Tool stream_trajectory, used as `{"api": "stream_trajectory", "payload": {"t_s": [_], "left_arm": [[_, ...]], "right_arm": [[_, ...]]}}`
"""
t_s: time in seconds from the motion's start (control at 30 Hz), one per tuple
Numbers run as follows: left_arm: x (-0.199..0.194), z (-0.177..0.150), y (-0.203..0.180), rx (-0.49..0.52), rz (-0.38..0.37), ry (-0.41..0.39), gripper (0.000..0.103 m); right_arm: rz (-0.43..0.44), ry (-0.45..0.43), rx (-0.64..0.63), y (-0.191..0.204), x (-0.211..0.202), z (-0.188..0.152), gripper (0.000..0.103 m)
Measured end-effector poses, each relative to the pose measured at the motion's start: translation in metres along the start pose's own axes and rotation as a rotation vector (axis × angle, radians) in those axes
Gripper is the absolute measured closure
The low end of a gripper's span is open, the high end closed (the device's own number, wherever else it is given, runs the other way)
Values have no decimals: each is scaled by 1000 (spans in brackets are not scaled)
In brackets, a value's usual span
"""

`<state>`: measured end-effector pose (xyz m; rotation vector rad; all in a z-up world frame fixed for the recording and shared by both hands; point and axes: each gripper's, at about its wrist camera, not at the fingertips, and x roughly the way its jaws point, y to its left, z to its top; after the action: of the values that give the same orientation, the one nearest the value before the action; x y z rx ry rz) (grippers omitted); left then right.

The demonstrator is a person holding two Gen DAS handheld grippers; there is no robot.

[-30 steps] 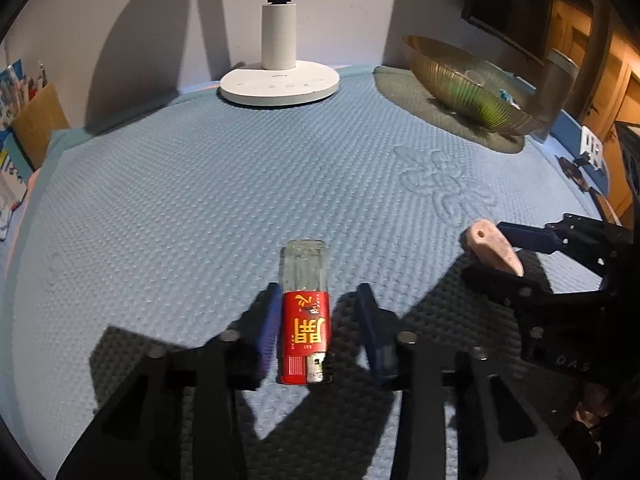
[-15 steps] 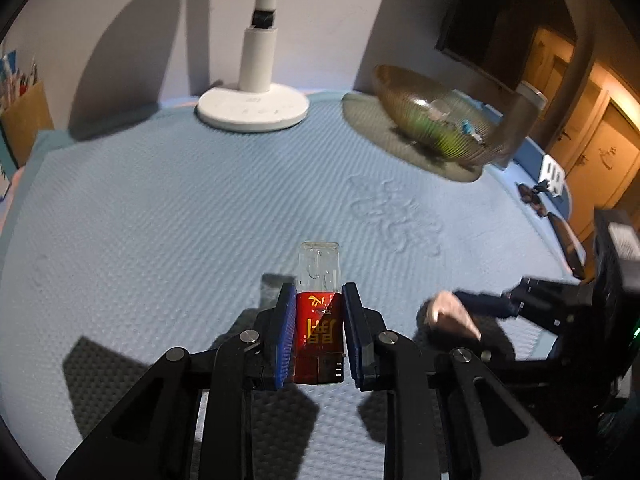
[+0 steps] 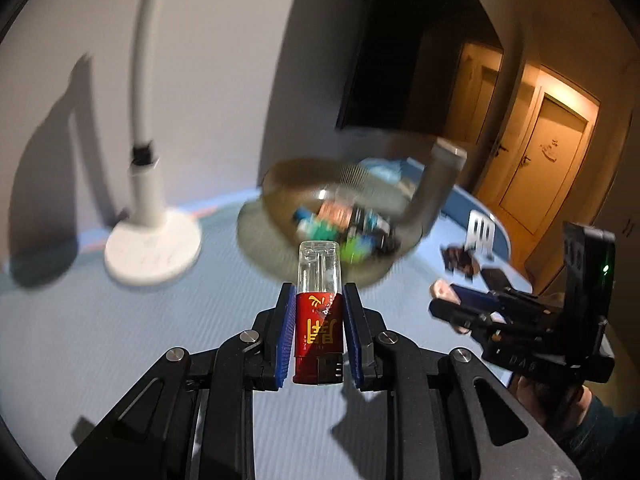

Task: Organize rigid objects
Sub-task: 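Carry vial and pink eraser into the amber bowl and release both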

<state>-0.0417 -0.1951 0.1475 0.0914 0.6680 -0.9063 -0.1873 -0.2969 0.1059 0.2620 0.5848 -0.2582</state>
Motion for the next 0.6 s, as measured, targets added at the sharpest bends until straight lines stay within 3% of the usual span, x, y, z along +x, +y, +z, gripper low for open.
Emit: {"api": "stream_trajectory", "payload": {"t_s": [0.2,0.33,0.5,0.53,0.6], "left_arm": [[73,52,-9,-23,-25,22,83],[128,63,-3,-55,-6,73,83],[168,66,-5,-67,23,104,83],[174,67,-5,-77,9,114,80],[178,71,-4,-86,17,120,49]], "right_arm": [[-106,-26,74,-38,31,62,68],[-173,8,80,-44,73,91,68],[-251,49,124,-59,116,103,68],[-241,50,130,-61,121,103,68],[-227,49,139,-65,128,108,65]]}}
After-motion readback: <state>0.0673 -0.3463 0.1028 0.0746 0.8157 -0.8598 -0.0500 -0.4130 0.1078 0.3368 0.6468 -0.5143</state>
